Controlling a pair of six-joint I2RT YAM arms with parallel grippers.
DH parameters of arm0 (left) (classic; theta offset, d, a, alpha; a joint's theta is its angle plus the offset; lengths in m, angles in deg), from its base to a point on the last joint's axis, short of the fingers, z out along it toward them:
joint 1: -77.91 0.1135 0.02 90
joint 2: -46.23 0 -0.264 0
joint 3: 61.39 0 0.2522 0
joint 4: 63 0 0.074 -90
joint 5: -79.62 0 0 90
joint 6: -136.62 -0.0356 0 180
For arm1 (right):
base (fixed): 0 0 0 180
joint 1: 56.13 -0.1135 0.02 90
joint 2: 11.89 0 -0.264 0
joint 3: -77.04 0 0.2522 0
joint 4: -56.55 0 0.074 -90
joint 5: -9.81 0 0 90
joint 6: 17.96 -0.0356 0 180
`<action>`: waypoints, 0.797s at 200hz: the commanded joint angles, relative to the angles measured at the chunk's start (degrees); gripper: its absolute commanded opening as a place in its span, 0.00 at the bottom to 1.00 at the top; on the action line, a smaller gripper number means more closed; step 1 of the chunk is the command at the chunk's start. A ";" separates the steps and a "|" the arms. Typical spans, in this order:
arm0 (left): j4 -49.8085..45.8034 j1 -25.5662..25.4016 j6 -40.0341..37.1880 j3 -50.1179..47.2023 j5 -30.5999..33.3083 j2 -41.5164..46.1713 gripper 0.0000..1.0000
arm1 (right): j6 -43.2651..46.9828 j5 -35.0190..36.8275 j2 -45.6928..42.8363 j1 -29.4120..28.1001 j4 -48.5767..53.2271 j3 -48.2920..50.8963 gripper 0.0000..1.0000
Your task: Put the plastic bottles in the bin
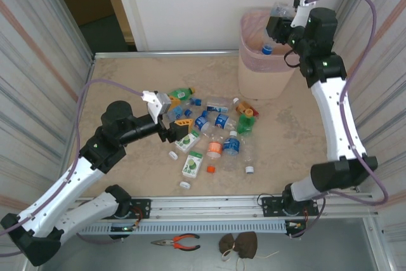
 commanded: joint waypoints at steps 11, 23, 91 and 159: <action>-0.40 -0.06 1.05 -0.81 1.26 0.31 0.84 | 2.76 3.62 8.59 2.46 4.96 -9.98 0.47; -0.44 -0.01 1.05 -0.90 1.43 0.10 0.84 | 3.86 4.60 12.50 2.73 7.33 -14.16 0.47; -0.64 0.12 1.43 -1.23 1.95 -1.56 0.84 | 4.95 5.22 33.20 3.47 25.19 -35.78 0.47; -1.07 0.20 1.41 -1.87 1.81 -2.36 0.84 | 4.36 2.27 41.23 3.97 31.97 -36.59 0.48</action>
